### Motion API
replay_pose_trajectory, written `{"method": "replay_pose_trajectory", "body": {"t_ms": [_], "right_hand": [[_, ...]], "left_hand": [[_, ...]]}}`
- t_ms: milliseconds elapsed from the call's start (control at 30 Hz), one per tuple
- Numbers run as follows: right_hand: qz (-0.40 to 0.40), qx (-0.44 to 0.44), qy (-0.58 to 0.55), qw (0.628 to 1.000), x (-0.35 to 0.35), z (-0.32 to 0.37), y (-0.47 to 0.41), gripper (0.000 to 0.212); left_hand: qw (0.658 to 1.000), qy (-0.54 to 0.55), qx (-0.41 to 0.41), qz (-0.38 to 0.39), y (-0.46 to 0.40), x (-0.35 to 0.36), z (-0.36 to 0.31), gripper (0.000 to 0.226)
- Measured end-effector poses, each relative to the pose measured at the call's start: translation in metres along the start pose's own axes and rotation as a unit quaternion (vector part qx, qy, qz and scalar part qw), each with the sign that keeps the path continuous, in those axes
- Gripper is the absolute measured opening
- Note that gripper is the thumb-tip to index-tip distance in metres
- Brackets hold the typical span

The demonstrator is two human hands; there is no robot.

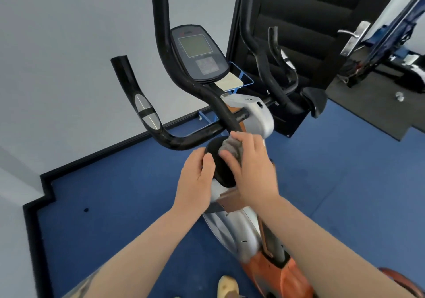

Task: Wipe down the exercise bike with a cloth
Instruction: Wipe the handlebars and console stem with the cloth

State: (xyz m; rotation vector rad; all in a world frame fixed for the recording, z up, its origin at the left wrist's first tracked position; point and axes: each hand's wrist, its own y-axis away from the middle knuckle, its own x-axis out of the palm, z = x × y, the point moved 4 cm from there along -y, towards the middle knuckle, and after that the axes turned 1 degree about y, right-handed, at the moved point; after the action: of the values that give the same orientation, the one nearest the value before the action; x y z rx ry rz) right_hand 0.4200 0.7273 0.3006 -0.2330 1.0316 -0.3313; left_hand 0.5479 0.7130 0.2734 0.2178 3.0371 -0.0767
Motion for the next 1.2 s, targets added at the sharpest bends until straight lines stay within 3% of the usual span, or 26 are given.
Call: {"method": "replay_pose_trajectory", "body": {"t_ms": [100, 200, 267, 333, 500, 567, 733, 800, 900, 1100, 1200], "right_hand": [[0.066, -0.014, 0.028, 0.997, -0.014, -0.009, -0.024, 0.014], [-0.001, 0.06, -0.078, 0.995, -0.008, -0.004, -0.015, 0.006], [-0.055, 0.091, -0.139, 0.985, -0.001, 0.001, -0.001, 0.014], [-0.055, 0.063, -0.14, 0.987, -0.001, 0.0, 0.0, 0.022], [-0.012, -0.09, -0.107, 0.99, -0.027, -0.004, -0.028, 0.018], [-0.006, -0.102, -0.133, 0.986, -0.033, -0.004, -0.036, 0.023], [0.078, -0.24, -0.081, 0.964, -0.026, 0.005, -0.053, 0.024], [0.117, -0.25, -0.101, 0.956, -0.024, 0.001, -0.057, 0.027], [0.168, -0.268, -0.133, 0.939, -0.028, -0.015, -0.063, 0.031], [0.2, -0.31, -0.16, 0.915, -0.024, 0.001, -0.073, 0.015], [0.224, -0.336, -0.176, 0.898, -0.031, -0.011, -0.075, 0.016]], "left_hand": [[1.0, -0.014, -0.002, 0.004, 0.001, 0.0, 0.0, 0.045], [1.0, -0.017, -0.005, 0.001, 0.001, -0.001, 0.001, 0.039], [1.0, -0.011, -0.011, -0.002, 0.002, -0.001, 0.002, 0.04], [1.0, -0.002, -0.015, -0.013, 0.003, 0.0, 0.002, 0.035], [0.999, 0.016, -0.012, -0.044, 0.007, 0.005, -0.002, 0.031], [0.998, 0.02, -0.017, -0.062, 0.008, 0.003, -0.004, 0.023], [0.983, 0.049, -0.01, -0.177, 0.01, -0.003, -0.013, 0.02], [0.979, 0.041, 0.003, -0.2, 0.009, 0.002, -0.018, 0.02], [0.979, 0.02, 0.002, -0.205, 0.009, 0.011, -0.019, 0.018], [0.976, -0.068, 0.008, -0.206, 0.018, 0.023, -0.012, 0.021], [0.981, -0.092, 0.029, -0.167, 0.021, 0.016, -0.012, 0.027]]}}
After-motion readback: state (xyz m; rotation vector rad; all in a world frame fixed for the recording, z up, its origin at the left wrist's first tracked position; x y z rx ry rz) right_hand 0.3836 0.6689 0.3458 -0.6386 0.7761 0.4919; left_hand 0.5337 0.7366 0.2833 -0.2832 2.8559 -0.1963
